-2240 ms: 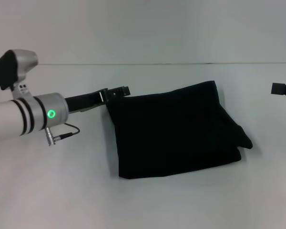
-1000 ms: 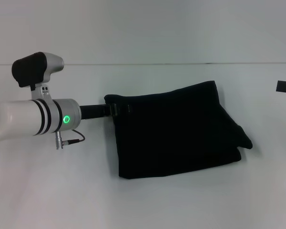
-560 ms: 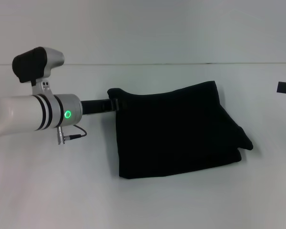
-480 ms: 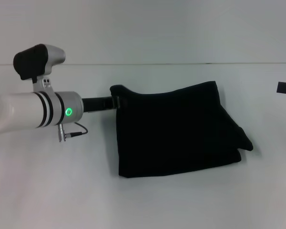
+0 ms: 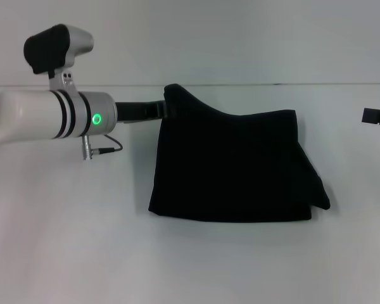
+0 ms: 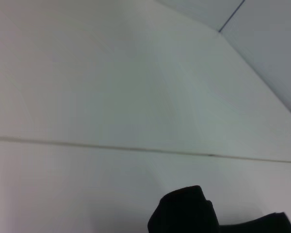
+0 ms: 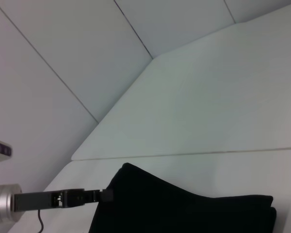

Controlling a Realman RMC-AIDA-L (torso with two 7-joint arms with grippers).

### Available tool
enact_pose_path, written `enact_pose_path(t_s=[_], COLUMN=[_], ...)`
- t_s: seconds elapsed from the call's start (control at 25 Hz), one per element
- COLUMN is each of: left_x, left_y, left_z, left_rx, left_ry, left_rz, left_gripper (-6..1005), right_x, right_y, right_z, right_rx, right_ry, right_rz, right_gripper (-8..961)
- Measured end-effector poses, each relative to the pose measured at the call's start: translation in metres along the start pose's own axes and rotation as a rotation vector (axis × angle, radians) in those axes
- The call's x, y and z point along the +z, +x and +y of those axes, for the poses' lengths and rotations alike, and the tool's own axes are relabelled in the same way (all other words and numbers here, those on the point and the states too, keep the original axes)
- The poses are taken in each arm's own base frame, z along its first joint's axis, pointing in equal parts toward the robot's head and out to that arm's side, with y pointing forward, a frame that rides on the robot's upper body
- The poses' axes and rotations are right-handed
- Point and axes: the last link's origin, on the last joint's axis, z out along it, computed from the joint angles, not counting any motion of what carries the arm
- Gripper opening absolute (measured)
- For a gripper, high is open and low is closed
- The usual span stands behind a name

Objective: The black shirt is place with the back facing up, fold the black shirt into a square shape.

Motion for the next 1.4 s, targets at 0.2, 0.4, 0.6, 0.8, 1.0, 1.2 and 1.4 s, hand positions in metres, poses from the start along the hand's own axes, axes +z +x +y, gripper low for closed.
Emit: enact_pose_path(t_s=[0.2,0.4,0.6,0.8,1.0,1.2,1.4], left_x=[0.001,-0.002,-0.015,-0.064,-0.102,-0.101,-0.078], left_y=[0.007,0.013,0.026,0.037,0.011,-0.014,-0.034], left_z=[0.005,0.001,-0.015,-0.032,0.004,0.025,0.031], left_rx=[0.027,0.037,0.082,0.094,0.273,0.448,0.633], left_ry=[-0.003,0.016,0.087,0.052,-0.244,-0.418,-0.439], left_rz=[0.002,0.038,0.098,0.202,0.234,0.189,0.074], left_gripper=[72,104,135,317,569,649,729], right_x=[0.003,0.005,0.008,0.01,0.014,0.034,0.053], right_y=[-0.001,-0.003,-0.008,-0.011,-0.006,0.0,-0.002], right_z=[0.0,0.0,0.001,0.011,0.026,0.037,0.04], right_rx=[-0.005,-0.01,-0.051,-0.155,-0.274,-0.426,-0.465], right_ry=[0.007,0.007,0.007,-0.053,-0.139,-0.15,-0.127], right_rz=[0.0,-0.002,-0.018,-0.073,-0.093,-0.004,0.099], right_gripper=[895,896,896,896,896,896,896])
